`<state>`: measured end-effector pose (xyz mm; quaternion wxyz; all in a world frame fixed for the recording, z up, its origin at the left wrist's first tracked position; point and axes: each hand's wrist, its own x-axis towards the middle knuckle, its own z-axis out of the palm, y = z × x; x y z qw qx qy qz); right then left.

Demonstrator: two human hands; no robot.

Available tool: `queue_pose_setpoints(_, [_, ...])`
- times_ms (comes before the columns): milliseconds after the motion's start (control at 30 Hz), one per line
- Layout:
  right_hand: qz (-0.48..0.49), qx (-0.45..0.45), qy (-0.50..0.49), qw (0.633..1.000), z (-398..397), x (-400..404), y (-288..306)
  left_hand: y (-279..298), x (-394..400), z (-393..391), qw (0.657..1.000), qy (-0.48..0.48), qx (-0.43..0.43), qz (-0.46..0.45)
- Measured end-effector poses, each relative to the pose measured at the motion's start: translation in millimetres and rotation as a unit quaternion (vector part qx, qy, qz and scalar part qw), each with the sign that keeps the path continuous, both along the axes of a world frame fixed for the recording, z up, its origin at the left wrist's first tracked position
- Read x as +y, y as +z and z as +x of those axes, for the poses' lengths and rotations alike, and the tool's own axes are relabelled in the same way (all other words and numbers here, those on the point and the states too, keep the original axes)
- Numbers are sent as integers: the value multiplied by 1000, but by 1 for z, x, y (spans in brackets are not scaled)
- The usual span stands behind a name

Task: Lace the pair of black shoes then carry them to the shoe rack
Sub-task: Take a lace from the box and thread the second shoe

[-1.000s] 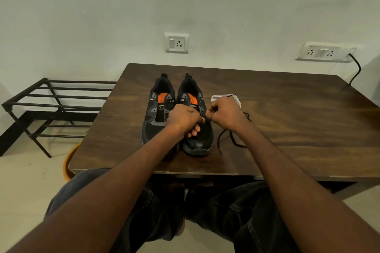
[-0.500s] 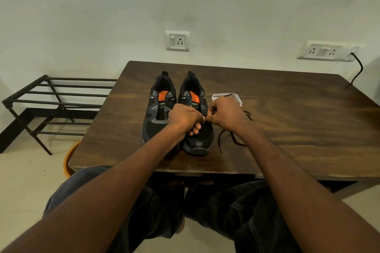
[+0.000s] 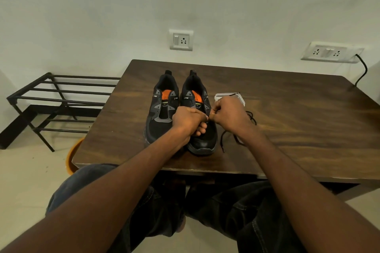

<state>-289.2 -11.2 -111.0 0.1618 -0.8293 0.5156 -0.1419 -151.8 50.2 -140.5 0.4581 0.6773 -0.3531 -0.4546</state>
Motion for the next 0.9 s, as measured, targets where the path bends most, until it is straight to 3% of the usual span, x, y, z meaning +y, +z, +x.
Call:
queue_pose_setpoints(200, [26,-34,-13,999,-5,-3,-4,2,0,0,1000,-2,-3,3])
queue_pose_setpoints(600, [-12,11,24,1000,-5,-4,-9,3,2,-7,1000,-6,17,8])
queue_pose_setpoints(900, [29,-62,28,997,-9,-4,-5,6,0,-1,992,-99,-78,24])
